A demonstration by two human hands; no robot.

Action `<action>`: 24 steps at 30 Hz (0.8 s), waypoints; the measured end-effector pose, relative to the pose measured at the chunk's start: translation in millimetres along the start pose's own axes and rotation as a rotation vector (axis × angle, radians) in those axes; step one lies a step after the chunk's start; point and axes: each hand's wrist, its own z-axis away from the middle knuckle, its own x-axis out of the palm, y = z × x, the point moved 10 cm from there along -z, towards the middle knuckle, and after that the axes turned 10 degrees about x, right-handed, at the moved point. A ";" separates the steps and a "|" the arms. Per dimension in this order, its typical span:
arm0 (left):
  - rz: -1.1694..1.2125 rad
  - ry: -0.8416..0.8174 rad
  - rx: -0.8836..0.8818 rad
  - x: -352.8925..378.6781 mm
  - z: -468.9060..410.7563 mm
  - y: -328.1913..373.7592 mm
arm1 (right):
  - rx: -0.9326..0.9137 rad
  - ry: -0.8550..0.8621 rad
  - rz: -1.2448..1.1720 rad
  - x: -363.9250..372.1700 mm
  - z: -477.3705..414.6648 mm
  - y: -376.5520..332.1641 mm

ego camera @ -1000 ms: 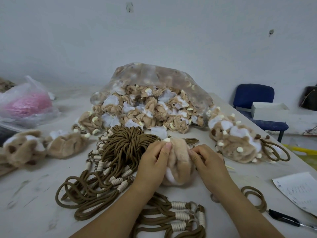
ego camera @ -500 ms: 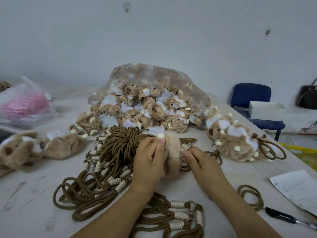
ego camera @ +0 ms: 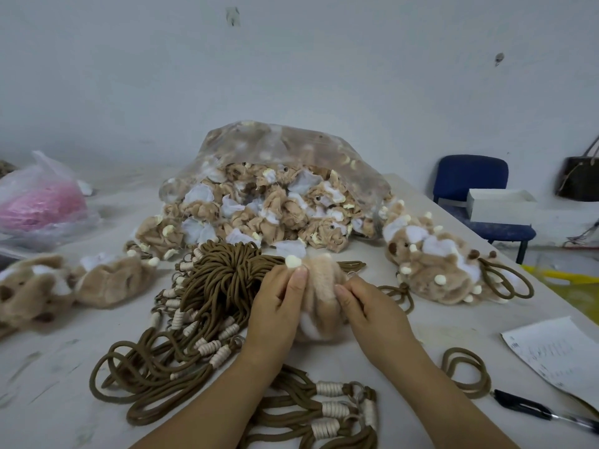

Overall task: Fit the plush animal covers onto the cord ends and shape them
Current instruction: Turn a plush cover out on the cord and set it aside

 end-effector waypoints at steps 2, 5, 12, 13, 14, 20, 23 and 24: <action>0.031 0.050 -0.060 -5.7 0.3 -3.8 | -0.048 0.008 0.046 1.0 1.3 -4.2; -0.032 0.081 -0.088 -11.4 -0.7 -6.9 | -0.095 0.014 0.050 4.8 0.5 -7.4; -0.087 0.089 -0.034 -17.4 -0.9 -8.3 | -0.078 0.015 0.127 4.9 0.1 -1.5; -0.065 0.096 -0.039 -18.8 -0.6 -8.6 | -0.058 0.011 0.137 4.1 -0.3 0.7; -0.035 0.105 -0.054 -20.4 0.2 -10.1 | -0.036 0.015 0.144 1.9 -0.9 2.8; 0.138 0.180 -0.135 -25.7 2.5 -18.5 | 0.036 0.022 0.135 -7.9 -3.0 4.8; 0.176 0.167 -0.134 -23.4 2.6 -16.3 | 0.047 0.060 0.102 -11.5 2.5 5.8; 0.193 0.156 -0.138 -22.1 3.0 -16.2 | 0.050 0.071 0.090 -11.1 5.2 7.9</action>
